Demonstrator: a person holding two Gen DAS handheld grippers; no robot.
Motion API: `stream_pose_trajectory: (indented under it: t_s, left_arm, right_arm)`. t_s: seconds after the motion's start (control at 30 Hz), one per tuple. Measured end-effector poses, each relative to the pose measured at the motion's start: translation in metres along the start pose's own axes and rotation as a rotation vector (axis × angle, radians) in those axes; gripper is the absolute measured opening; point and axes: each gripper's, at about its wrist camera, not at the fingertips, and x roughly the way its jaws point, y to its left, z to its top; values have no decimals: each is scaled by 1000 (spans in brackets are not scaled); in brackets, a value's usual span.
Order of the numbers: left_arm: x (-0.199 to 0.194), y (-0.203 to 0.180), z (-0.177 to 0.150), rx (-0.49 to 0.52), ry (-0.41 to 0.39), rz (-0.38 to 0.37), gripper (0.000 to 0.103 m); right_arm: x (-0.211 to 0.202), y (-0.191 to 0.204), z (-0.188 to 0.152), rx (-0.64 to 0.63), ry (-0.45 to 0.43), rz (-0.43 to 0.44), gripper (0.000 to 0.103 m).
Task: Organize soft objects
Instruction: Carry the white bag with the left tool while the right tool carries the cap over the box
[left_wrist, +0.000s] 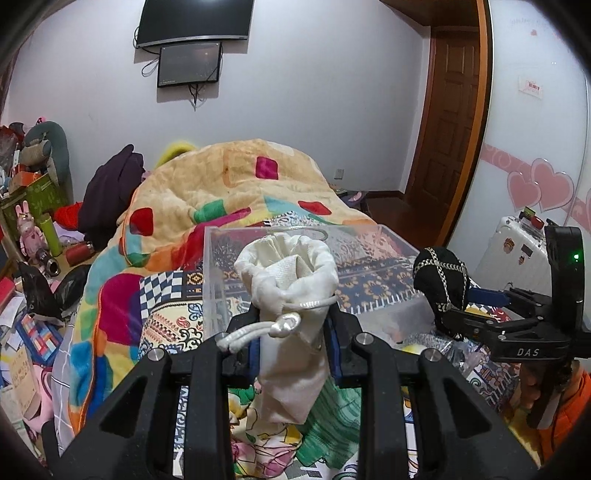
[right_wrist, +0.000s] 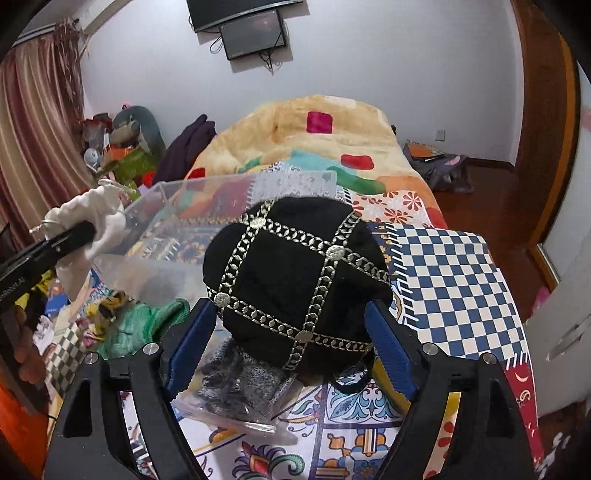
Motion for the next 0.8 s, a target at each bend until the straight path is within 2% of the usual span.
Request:
stream_pose_trajectory:
  t_s: [0.07, 0.13, 0.27, 0.33, 0.43, 0.6, 0.8]
  left_arm:
    - [1, 1, -1, 0, 2, 1, 28]
    - [1, 1, -1, -1, 3, -2, 28]
    - [1, 1, -1, 2, 1, 0, 28]
    - [1, 2, 0, 2, 2, 1, 28]
    - [1, 3, 3, 7, -1, 10, 28]
    - [-3, 5, 12, 6, -24, 20, 28]
    - [-1, 6, 28, 14, -42, 10, 28]
  right_arm:
    - [-1, 1, -1, -10, 3, 6, 77]
    - [0, 2, -2, -13, 14, 19, 59]
    - [1, 4, -3, -30, 13, 11, 46]
    - [-1, 5, -3, -33, 7, 0, 28]
    - [-6, 3, -2, -24, -10, -2, 18]
    - [-29, 0, 2, -22, -60, -9, 13]
    - [-51, 7, 24, -44, -168, -18, 13]
